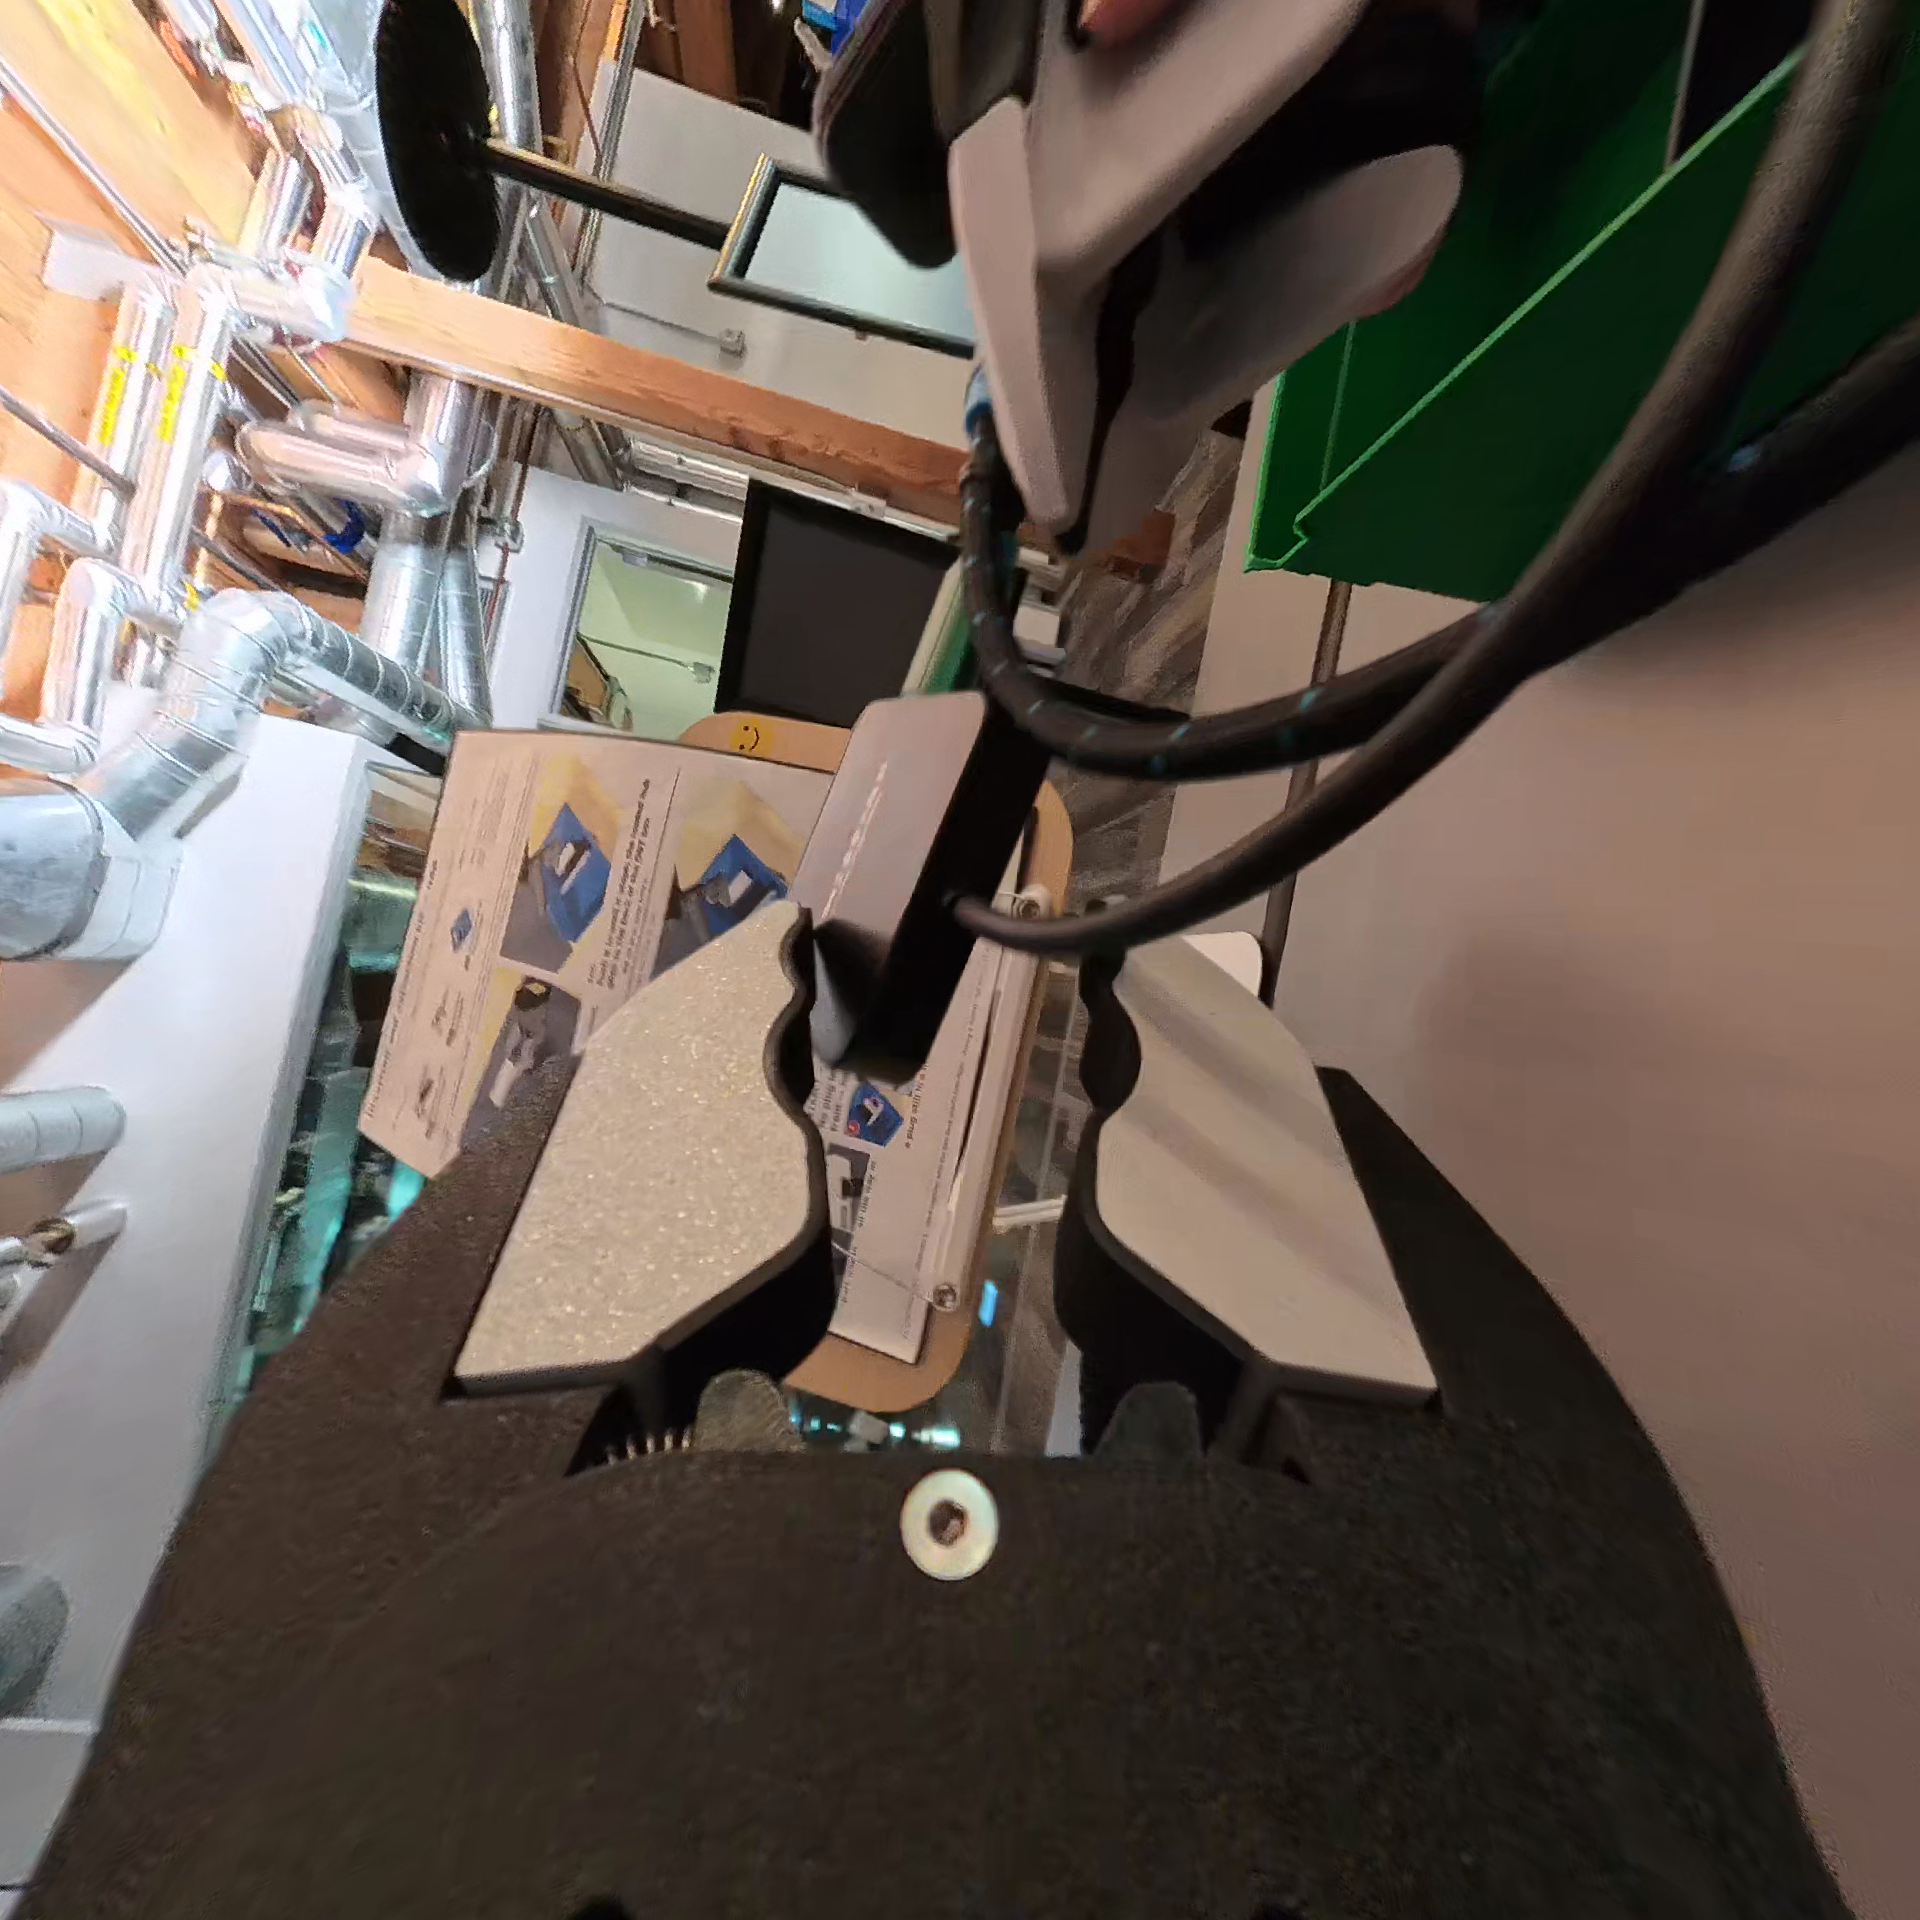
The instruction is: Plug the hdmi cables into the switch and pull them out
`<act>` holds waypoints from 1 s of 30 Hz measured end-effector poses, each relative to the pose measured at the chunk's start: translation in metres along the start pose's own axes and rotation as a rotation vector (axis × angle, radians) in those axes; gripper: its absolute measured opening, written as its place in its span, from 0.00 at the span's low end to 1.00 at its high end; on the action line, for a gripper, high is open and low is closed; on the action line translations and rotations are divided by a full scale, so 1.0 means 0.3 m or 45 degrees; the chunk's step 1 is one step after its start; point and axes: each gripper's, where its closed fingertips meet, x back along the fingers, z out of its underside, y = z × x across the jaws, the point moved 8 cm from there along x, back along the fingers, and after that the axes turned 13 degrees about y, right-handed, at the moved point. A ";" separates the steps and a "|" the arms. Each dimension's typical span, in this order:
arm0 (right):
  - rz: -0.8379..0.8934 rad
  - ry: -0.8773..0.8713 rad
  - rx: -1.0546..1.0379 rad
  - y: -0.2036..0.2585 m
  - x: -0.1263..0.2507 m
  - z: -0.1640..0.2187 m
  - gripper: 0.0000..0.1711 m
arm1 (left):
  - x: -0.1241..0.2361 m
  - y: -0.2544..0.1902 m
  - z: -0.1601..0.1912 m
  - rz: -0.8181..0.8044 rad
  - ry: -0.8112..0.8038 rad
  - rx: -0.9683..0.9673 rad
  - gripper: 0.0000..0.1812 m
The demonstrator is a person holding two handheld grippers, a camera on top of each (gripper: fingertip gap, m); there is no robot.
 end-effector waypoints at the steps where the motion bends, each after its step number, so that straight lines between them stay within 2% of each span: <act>1: -0.010 0.010 -0.014 -0.001 -0.007 0.001 0.01 | -0.004 -0.008 -0.006 -0.020 0.001 -0.031 0.26; 5: -0.023 0.084 -0.054 -0.009 -0.049 0.014 0.02 | -0.019 -0.034 -0.009 -0.080 0.013 -0.106 0.22; 8: -0.020 0.116 -0.058 -0.011 -0.067 0.019 0.02 | -0.019 -0.035 0.001 -0.148 0.020 -0.139 0.10; 9: -0.020 0.125 -0.046 -0.011 -0.068 0.020 0.02 | -0.018 -0.036 0.003 -0.130 0.012 -0.127 0.09; 13: -0.002 0.157 0.058 0.014 -0.062 0.016 0.11 | -0.022 -0.035 0.008 -0.061 -0.009 -0.051 0.09; 18: 0.176 0.224 0.218 0.071 -0.004 0.021 0.19 | -0.018 -0.029 0.011 -0.063 -0.023 -0.016 0.08; 22: 0.220 0.302 0.409 0.173 0.090 0.055 0.19 | 0.008 -0.006 0.007 -0.088 -0.079 0.047 0.08; 24: 0.261 0.196 0.646 0.234 0.157 0.054 0.19 | 0.021 0.013 0.008 -0.076 -0.105 0.116 0.08; 28: 0.461 -0.454 1.090 0.286 0.308 0.022 0.15 | 0.051 0.043 -0.001 -0.091 -0.169 0.177 0.08; 30: 0.594 -0.515 1.145 0.264 0.318 0.021 0.13 | 0.063 0.055 -0.010 -0.124 -0.185 0.186 0.08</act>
